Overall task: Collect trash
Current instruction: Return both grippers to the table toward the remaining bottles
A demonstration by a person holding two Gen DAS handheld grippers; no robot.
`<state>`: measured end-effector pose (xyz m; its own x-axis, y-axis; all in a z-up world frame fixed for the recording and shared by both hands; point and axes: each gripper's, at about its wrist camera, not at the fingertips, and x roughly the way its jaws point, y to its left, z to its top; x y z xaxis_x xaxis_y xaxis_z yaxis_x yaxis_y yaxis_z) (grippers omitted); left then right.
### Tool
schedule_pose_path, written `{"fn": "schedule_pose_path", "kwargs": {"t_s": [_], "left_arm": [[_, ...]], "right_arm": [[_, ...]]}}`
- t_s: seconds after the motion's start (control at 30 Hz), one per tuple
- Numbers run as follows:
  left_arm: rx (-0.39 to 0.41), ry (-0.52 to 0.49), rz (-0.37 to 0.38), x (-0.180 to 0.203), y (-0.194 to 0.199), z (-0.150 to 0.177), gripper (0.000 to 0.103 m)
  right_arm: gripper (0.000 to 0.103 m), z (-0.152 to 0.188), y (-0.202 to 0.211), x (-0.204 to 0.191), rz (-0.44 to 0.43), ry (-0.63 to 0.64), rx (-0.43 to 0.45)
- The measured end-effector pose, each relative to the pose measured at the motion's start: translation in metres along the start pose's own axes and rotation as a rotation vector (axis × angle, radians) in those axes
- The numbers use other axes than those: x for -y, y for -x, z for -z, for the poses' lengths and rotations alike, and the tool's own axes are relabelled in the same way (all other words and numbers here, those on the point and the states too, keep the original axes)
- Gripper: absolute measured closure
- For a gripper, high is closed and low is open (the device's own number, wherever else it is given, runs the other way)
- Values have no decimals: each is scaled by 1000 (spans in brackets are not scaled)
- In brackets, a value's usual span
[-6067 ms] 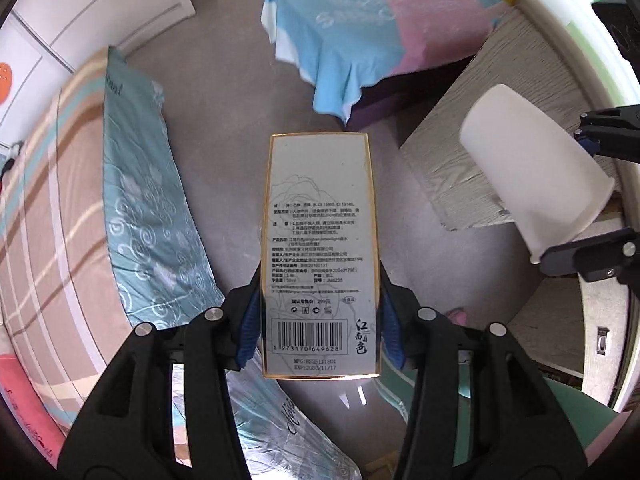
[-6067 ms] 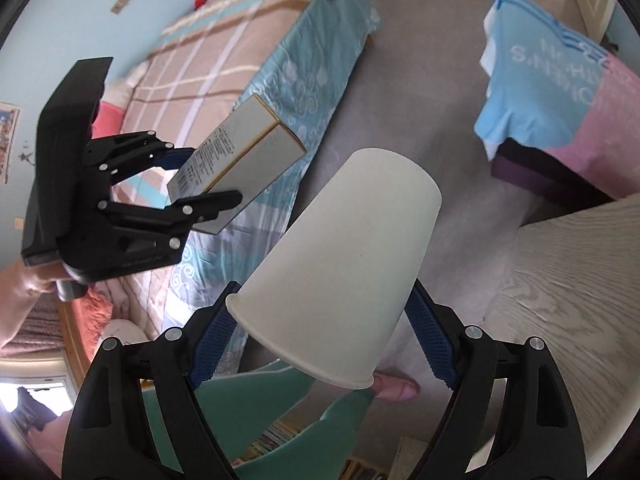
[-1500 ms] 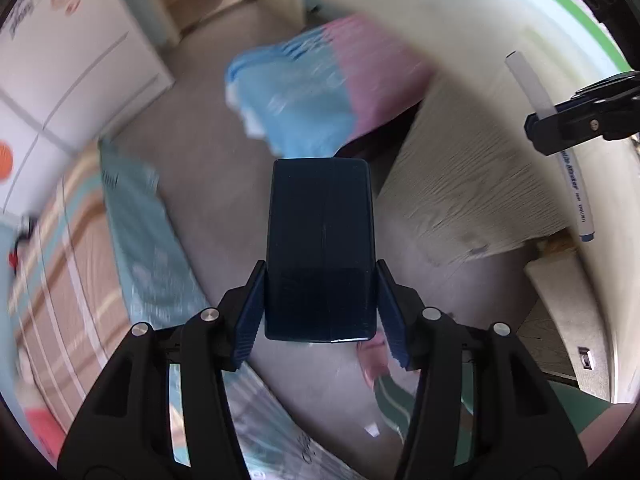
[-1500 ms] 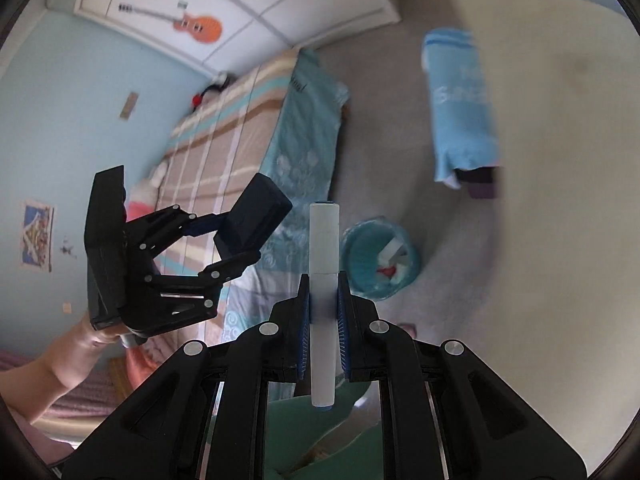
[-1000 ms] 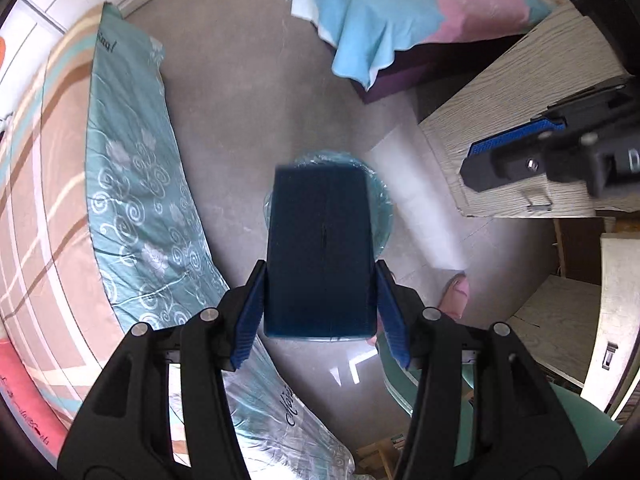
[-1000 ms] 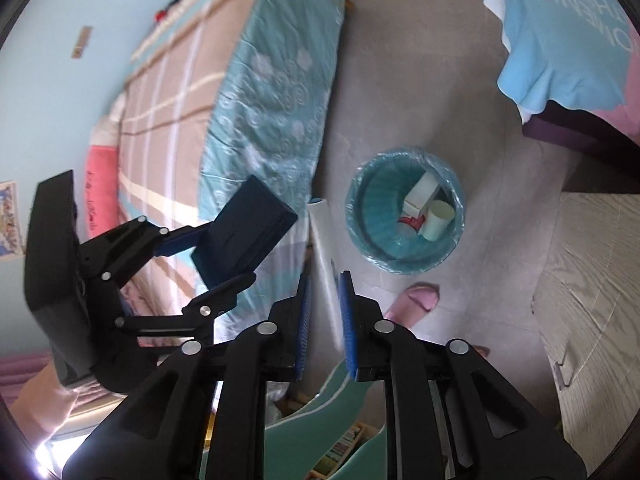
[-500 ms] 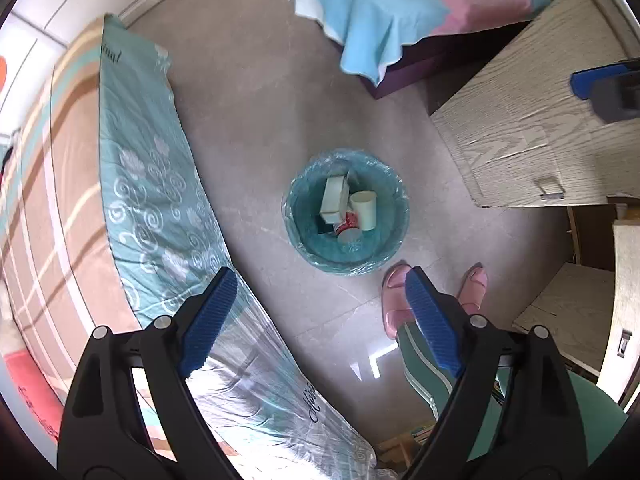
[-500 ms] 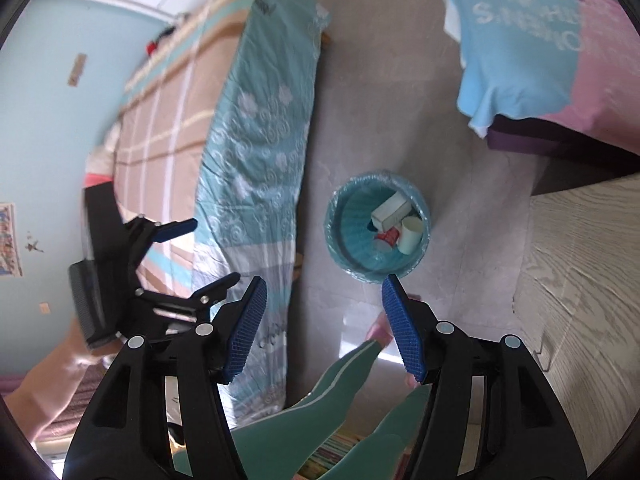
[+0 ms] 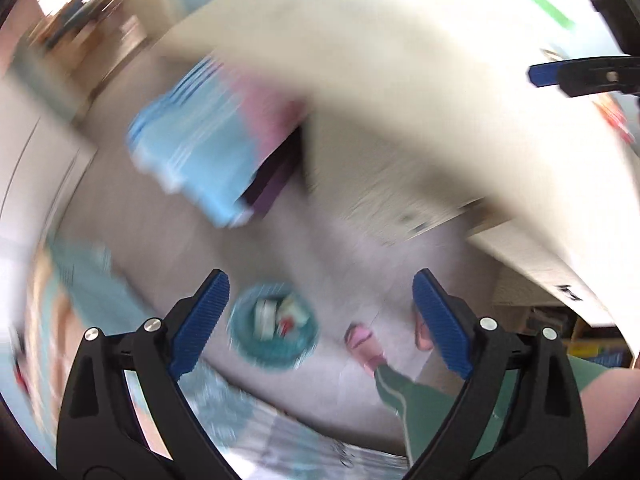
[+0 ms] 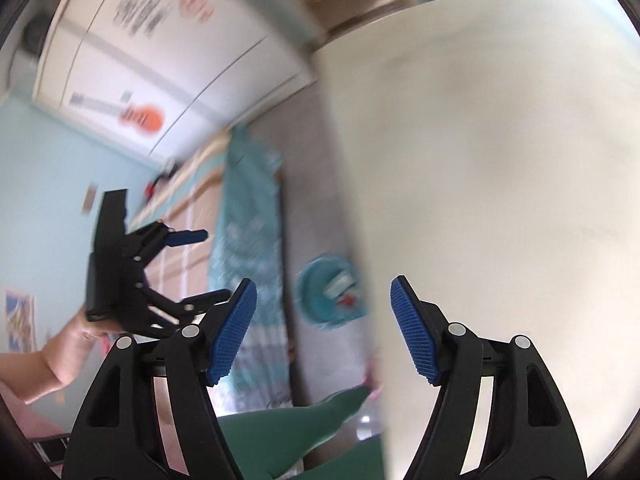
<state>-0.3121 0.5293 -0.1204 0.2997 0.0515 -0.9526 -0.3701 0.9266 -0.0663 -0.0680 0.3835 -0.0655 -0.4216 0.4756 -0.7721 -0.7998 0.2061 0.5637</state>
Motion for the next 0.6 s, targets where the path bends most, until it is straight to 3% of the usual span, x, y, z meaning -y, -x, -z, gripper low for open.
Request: {"fn": "schedule_pose_path", "kwargs": {"t_s": [0.13, 0.3, 0.47, 0.6], "left_arm": [[54, -246, 41, 95, -5, -77, 8], [109, -462, 146, 220, -15, -162, 7], [133, -637, 188, 328, -33, -221, 7], [144, -759, 226, 404, -51, -259, 7]], "right_arm": [[28, 44, 87, 77, 129, -112, 105], [27, 115, 187, 173, 312, -260, 209], [23, 174, 268, 253, 455, -371, 278], [23, 209, 310, 308, 568, -402, 276]]}}
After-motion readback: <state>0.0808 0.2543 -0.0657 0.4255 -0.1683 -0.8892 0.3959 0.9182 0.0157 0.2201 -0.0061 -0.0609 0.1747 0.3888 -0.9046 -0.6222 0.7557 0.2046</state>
